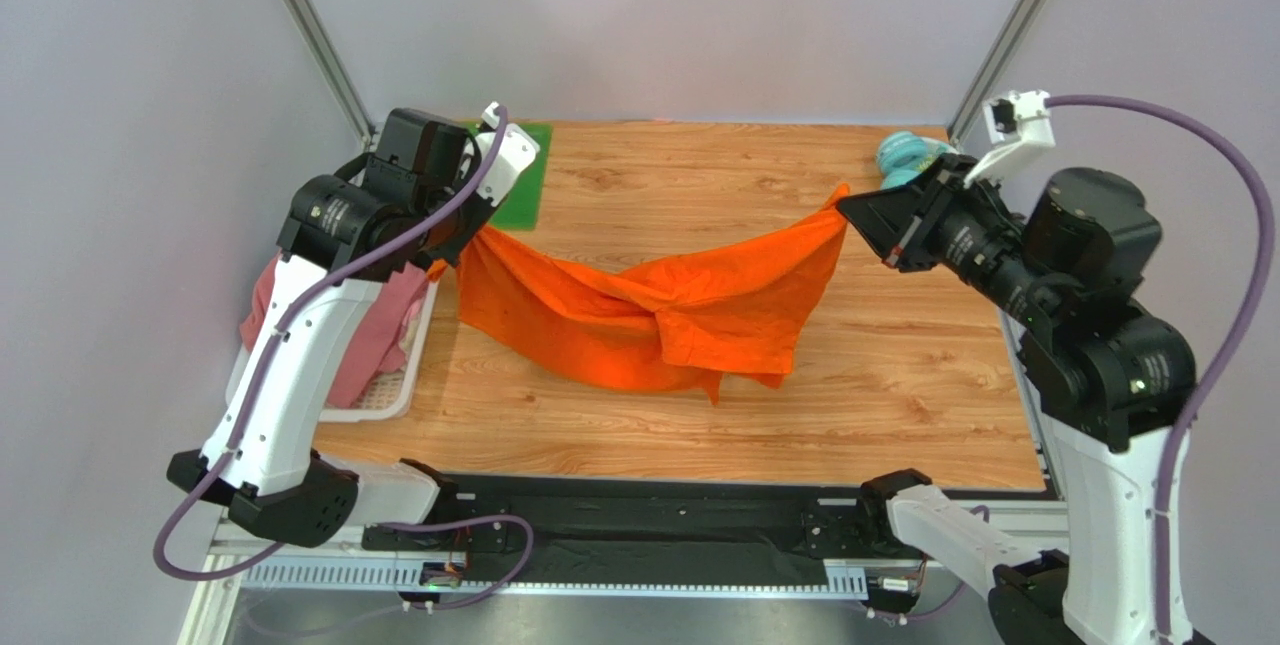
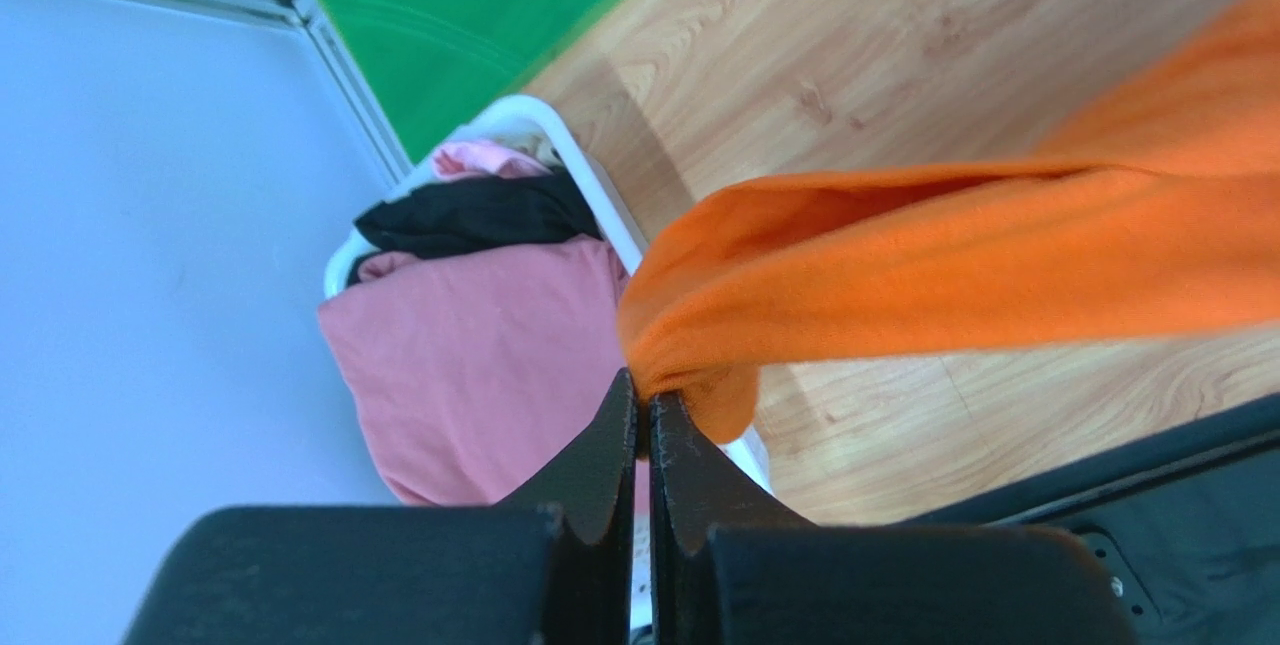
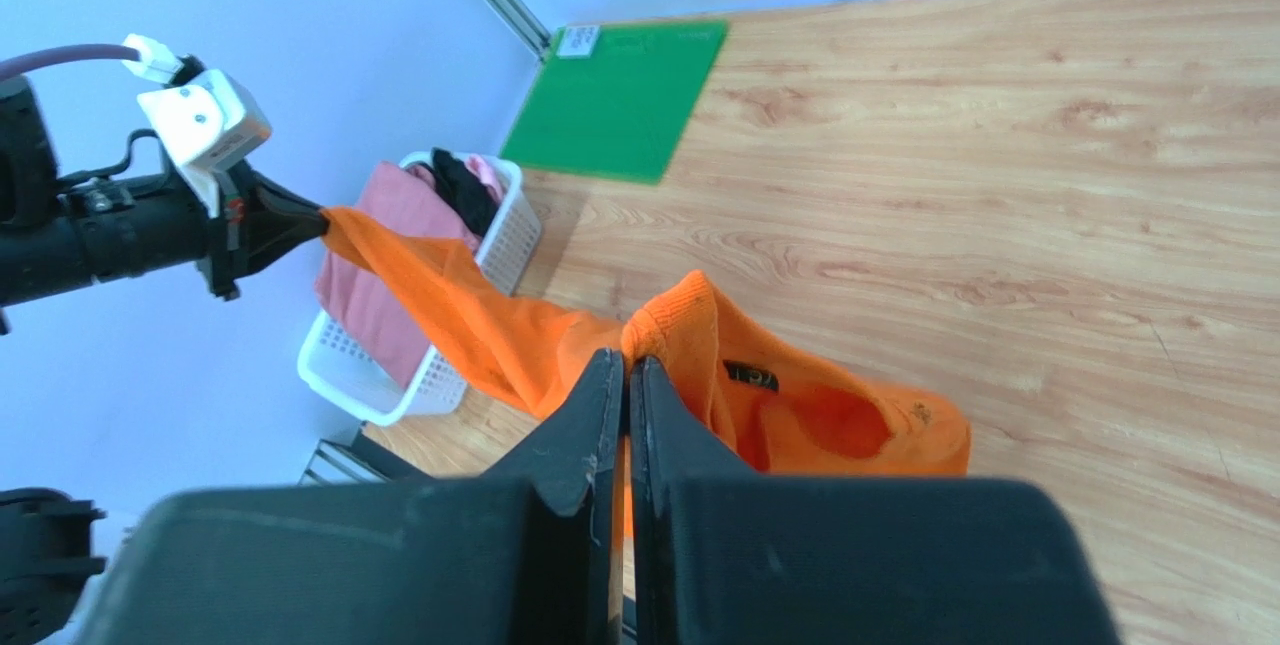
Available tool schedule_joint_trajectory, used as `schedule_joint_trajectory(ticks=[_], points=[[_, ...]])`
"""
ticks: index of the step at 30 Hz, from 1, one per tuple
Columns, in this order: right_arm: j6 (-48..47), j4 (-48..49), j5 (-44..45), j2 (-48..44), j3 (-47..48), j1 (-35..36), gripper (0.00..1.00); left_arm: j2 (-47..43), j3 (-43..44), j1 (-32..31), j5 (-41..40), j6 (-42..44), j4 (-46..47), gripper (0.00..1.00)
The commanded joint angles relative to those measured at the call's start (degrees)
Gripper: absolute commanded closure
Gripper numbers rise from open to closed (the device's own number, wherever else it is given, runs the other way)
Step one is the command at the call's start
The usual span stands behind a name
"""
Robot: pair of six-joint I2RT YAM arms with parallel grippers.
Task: Fold and stack the t-shirts
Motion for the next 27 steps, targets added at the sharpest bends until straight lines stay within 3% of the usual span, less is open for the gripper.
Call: schedule_joint_trajectory(ticks=[1, 5, 9, 16, 20, 27], points=[[2.4, -2.4, 0.2, -5.5, 4.8, 0.2, 1.00, -3.1, 7.3, -0.2, -1.4, 0.0, -12.6, 1.00], [3.5, -5.3, 0.4, -9.1, 4.5, 0.2, 1.00, -3.1, 12.3, -0.2, -0.9, 0.3, -15.7, 1.00], [4.3, -9.2, 0.6, -13.3, 3.0, 0.1, 1.00, -5.1, 10.8, -0.2, 2.3, -0.5, -18.6, 1.00], [5.3, -18.9, 3.3, -20.5, 0.9, 0.2, 1.00, -16.6, -7.4, -0.2, 13.1, 2.0, -19.0, 1.00], [6.4, -21.2, 4.5, -22.4, -0.1, 0.1, 1.00, -21.7, -13.8, -0.2, 15.4, 3.5, -19.0, 1.00], [6.6, -16.7, 8.4, -22.2, -10.5, 0.2, 1.00, -19.6, -19.1, -0.2, 15.3, 4.0, -14.2, 1.00]])
